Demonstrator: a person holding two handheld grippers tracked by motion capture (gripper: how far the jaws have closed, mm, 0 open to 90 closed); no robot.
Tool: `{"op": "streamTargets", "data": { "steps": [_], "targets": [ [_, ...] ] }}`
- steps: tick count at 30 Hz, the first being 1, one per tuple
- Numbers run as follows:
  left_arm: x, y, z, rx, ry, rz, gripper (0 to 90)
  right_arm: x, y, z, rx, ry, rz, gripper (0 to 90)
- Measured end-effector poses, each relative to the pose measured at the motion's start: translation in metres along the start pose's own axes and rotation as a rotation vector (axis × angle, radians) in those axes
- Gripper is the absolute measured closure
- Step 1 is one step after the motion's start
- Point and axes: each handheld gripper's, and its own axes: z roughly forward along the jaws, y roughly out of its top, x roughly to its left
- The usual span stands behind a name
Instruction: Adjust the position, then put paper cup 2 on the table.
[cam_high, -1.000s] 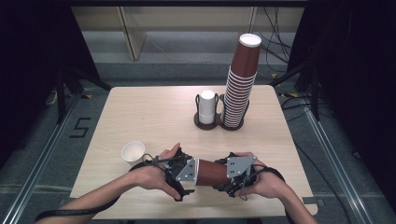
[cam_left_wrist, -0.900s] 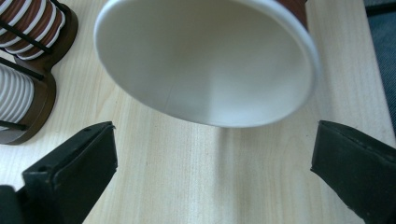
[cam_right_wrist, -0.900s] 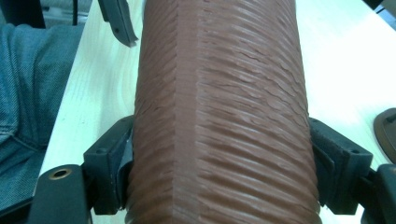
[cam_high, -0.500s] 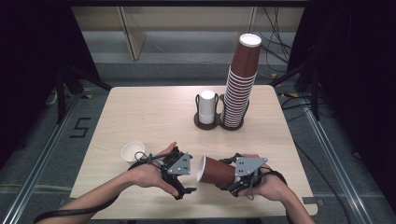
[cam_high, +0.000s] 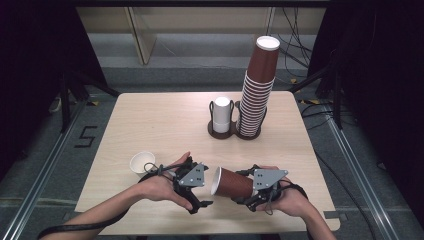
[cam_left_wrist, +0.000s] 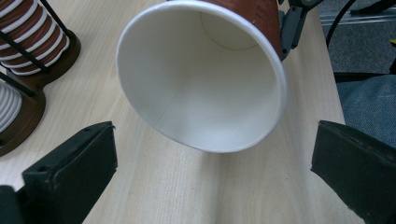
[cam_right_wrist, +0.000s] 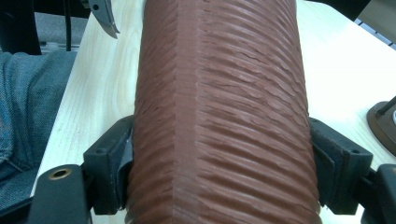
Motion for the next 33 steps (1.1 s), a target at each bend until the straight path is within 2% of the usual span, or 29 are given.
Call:
{"op": "streamTargets", "data": {
  "steps": [5,7,8,9,10,11,14,15,17,20,22,23,24,25,27,28,29,33],
  "targets": [
    [0.002,0.001,-0.003,-0.023,-0.004,-0.017,0.0,0.000,0.003,0.001,0.000,0.014,0.007,21.5],
    [0.002,0.002,-0.004,-0.028,-0.008,-0.019,0.0,-0.001,0.005,0.002,-0.011,0.015,-0.013,21.6],
    [0.002,0.002,-0.003,-0.037,-0.009,-0.028,0.0,0.000,0.005,0.002,-0.005,0.019,0.001,21.6],
    [0.002,0.002,-0.003,-0.038,-0.011,-0.028,0.0,-0.001,0.006,0.002,-0.014,0.013,-0.013,21.6],
    [0.003,0.002,-0.003,-0.037,-0.013,-0.027,0.0,0.000,0.006,0.003,-0.010,0.023,-0.001,21.6],
    [0.003,0.003,-0.002,-0.039,-0.018,-0.031,0.0,-0.001,0.007,0.003,-0.015,0.019,-0.017,21.6],
    [0.005,0.004,-0.001,-0.046,-0.020,-0.046,0.0,0.000,0.008,0.004,-0.018,0.027,-0.018,21.6],
    [0.005,0.004,-0.001,-0.047,-0.020,-0.049,0.0,0.001,0.008,0.004,-0.019,0.036,-0.003,21.6],
    [0.006,0.005,-0.001,-0.050,-0.023,-0.050,0.0,0.001,0.009,0.004,-0.025,0.039,-0.004,21.6],
    [0.006,0.007,0.000,-0.067,-0.027,-0.060,0.0,0.000,0.010,0.004,-0.033,0.029,-0.028,21.6],
    [0.006,0.009,0.001,-0.073,-0.038,-0.060,0.0,0.002,0.011,0.004,-0.039,0.040,-0.011,21.6],
    [0.005,0.009,0.000,-0.059,-0.037,-0.057,0.0,0.002,0.012,0.004,-0.048,0.038,-0.023,21.6],
    [0.004,0.009,0.001,-0.069,-0.038,-0.060,0.0,0.003,0.013,0.004,-0.044,0.047,-0.014,21.6],
    [0.004,0.009,0.001,-0.065,-0.040,-0.061,0.0,0.003,0.014,0.005,-0.047,0.043,-0.033,21.6],
    [0.004,0.008,0.002,-0.062,-0.043,-0.059,0.0,0.004,0.016,0.006,-0.051,0.052,-0.032,21.6],
    [0.005,0.009,0.001,-0.053,-0.051,-0.061,0.0,0.004,0.017,0.006,-0.057,0.046,-0.052,21.6],
    [0.005,0.008,0.002,-0.067,-0.050,-0.064,0.0,0.005,0.018,0.007,-0.055,0.059,-0.040,21.6],
    [0.005,0.008,0.002,-0.077,-0.069,-0.071,0.0,0.005,0.022,0.008,-0.059,0.068,-0.064,21.6]
  ]
}}
